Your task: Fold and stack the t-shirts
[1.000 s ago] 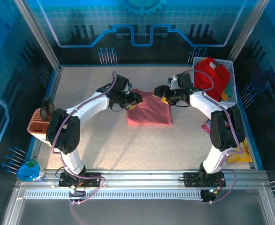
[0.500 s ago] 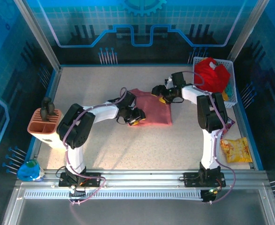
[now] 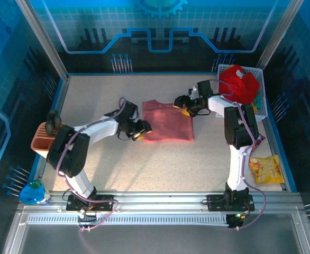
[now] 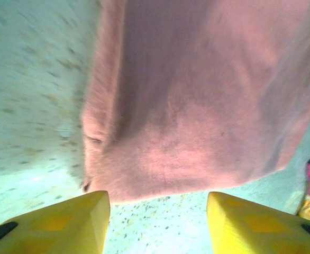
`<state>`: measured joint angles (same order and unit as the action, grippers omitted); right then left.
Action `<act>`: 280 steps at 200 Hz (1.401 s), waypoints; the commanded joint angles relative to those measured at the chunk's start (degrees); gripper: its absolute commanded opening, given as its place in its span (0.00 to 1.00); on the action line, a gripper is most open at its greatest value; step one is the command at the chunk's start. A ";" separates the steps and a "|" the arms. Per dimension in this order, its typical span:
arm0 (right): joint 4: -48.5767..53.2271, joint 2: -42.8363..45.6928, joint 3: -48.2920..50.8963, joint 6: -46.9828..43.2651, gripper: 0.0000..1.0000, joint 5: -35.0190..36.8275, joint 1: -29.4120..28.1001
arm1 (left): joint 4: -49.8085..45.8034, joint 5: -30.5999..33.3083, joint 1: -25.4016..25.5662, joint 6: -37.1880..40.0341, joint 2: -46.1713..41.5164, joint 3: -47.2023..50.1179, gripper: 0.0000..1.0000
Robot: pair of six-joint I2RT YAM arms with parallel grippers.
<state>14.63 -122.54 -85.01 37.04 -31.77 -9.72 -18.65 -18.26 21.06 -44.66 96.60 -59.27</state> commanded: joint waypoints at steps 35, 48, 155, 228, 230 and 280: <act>3.87 12.39 2.56 -2.43 0.82 -0.84 0.75 | -14.73 0.64 -3.31 16.99 5.60 -13.43 0.61; 4.41 15.17 4.34 -2.92 0.83 -0.70 0.71 | -16.00 0.90 -3.32 18.82 9.48 -16.73 0.62; -1.91 29.69 23.00 -0.60 0.84 -1.05 1.78 | -17.66 4.63 -2.57 18.84 23.68 -28.75 0.58; -1.76 30.96 24.58 -0.32 0.84 -1.53 2.20 | -16.75 0.73 -1.73 18.17 29.08 -31.52 0.52; -1.79 30.96 24.66 -0.30 0.84 -1.61 2.19 | -16.74 0.54 -1.57 18.13 29.06 -31.53 0.52; -3.88 30.17 26.58 1.32 0.84 -3.31 3.25 | -20.57 3.41 0.38 18.99 30.25 -34.97 0.45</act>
<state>12.29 -93.10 -59.90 37.21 -32.60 -7.70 -36.62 -13.96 19.22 -26.79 124.11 -91.83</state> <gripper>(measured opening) 0.840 0.470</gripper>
